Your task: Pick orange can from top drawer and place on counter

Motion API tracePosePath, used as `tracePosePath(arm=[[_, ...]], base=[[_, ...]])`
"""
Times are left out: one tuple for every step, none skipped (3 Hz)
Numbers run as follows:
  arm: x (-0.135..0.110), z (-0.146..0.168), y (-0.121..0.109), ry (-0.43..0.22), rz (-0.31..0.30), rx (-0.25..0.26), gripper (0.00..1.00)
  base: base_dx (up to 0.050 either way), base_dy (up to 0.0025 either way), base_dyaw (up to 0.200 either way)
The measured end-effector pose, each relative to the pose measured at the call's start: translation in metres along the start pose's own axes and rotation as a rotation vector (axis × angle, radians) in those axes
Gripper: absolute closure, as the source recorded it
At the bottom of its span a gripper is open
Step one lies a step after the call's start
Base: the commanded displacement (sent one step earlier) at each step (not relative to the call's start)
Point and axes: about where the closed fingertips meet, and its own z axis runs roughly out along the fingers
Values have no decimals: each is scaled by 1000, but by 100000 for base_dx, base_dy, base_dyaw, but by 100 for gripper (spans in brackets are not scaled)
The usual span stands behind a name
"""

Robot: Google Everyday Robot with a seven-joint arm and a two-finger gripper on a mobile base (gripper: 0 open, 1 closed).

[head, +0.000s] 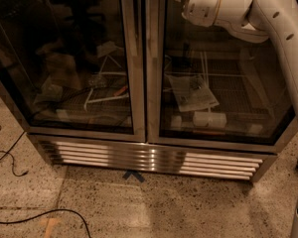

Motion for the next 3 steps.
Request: tracePosePath(arm=[[-1,4,-1,-6,0,3,0],[-1,4,-1,-6,0,3,0],[3,12,3,-18,-2,-7,0]], base=[[0,0,0],[0,0,0],[0,0,0]])
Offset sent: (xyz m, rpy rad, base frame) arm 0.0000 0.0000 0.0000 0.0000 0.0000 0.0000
